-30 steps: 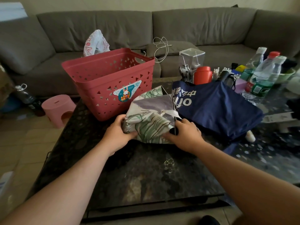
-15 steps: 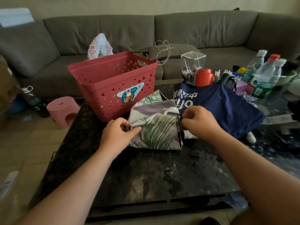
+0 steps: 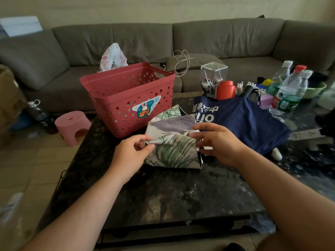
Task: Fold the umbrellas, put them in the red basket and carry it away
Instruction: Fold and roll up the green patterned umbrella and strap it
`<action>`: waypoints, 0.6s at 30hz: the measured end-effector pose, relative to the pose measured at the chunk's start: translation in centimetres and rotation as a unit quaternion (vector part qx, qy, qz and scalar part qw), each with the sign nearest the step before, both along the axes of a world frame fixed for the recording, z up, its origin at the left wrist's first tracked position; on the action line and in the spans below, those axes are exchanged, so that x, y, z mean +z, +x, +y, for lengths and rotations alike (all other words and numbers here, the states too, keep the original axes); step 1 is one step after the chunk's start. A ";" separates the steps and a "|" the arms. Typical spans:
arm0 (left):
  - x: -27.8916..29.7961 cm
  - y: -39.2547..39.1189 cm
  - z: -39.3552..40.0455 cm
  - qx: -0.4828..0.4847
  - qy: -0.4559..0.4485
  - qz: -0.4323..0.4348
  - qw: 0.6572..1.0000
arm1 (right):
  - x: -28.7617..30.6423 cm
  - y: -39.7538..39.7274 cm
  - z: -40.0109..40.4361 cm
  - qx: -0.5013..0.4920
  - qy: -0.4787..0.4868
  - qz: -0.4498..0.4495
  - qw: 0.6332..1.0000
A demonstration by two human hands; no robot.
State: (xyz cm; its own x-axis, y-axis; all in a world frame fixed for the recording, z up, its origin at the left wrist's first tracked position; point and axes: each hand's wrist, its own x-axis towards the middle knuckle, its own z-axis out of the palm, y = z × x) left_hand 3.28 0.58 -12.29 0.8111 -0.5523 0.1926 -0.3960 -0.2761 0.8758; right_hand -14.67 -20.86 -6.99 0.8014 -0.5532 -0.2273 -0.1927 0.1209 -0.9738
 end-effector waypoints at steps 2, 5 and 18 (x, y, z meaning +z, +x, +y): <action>-0.1 0.0 0.0 0.008 -0.008 -0.001 1.000 | -0.5 -0.1 0.5 0.022 -0.054 -0.021 0.998; -0.2 0.1 0.0 0.020 -0.020 0.005 1.000 | -1.5 0.1 1.1 0.032 -0.087 -0.041 0.995; -0.1 0.3 -0.7 0.028 -0.044 0.026 0.998 | -1.6 0.9 1.2 0.008 -0.051 -0.080 0.995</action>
